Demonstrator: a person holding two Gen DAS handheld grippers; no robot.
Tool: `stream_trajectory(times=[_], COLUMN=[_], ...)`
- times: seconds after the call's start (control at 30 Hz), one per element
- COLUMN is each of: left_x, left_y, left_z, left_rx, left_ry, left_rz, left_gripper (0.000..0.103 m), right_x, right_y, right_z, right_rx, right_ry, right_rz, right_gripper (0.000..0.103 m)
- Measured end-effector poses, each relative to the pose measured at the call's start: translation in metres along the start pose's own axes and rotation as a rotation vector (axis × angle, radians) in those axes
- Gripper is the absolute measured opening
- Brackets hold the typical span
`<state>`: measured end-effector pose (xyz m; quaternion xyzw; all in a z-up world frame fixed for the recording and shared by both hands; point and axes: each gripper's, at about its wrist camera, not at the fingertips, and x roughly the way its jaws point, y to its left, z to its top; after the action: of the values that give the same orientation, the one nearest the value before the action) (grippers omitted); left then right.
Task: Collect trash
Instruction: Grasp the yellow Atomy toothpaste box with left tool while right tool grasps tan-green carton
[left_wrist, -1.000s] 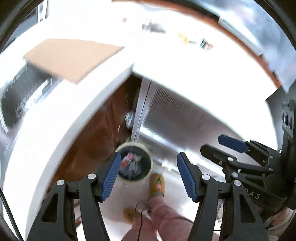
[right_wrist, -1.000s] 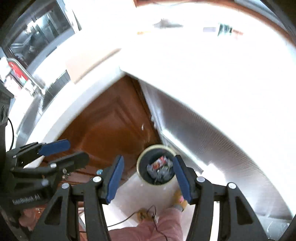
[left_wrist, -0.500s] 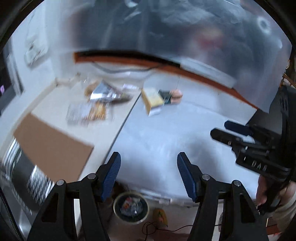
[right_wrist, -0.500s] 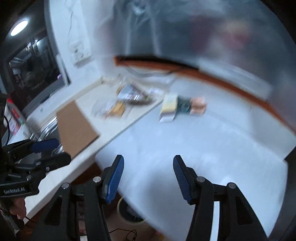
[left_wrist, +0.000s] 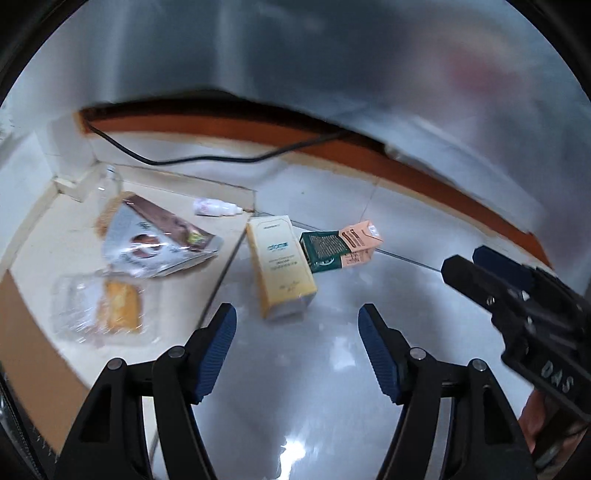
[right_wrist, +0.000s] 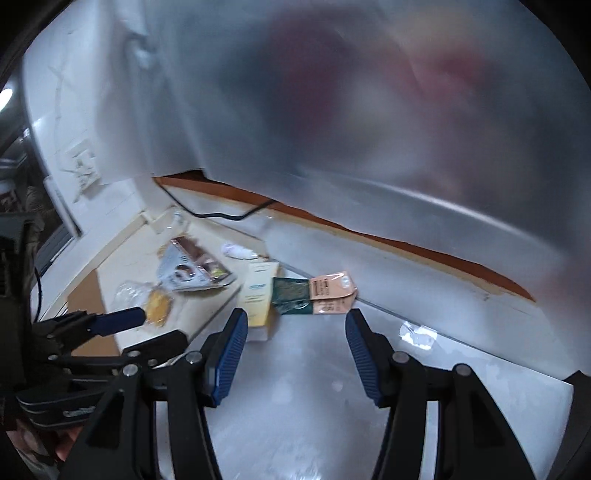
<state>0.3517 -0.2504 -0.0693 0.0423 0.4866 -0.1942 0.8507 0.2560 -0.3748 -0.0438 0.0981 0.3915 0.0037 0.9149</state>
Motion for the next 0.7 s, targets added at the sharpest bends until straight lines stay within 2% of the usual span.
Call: stream_trajectory(times=[0.17,0.3,0.5,0.57,0.7], left_x=[0.067,0.106,0.135,0.139,0.138], left_y=[-0.003,0.005,0.019,0.02,0.027], left_z=[0.013,0.015,0.016,0.015,0.012], left_rx=[-0.003,-0.045,-0.107,-0.112,-0.112], left_ry=[0.07,0.133,0.169,0.173,0.157], left_rz=[0.026,0.039,0.016,0.0,0.0], left_gripper=[0.067,0.067,0.066,0.058,0.05], right_x=[0.043,0.067,0.088,0.094,0.103], right_y=[-0.016,-0.029,-0.036,-0.035,-0.03], right_z=[0.0,-0.002,-0.004,-0.003,-0.001], right_rx=[0.052,0.091,0.142,0.158,0.2], right_ry=[0.041,0.071,0.104,0.105,0.108], right_rz=[-0.023,-0.015,0.002,0.003,0.01], right_gripper=[0.056,0.056,0.056,0.056,0.056])
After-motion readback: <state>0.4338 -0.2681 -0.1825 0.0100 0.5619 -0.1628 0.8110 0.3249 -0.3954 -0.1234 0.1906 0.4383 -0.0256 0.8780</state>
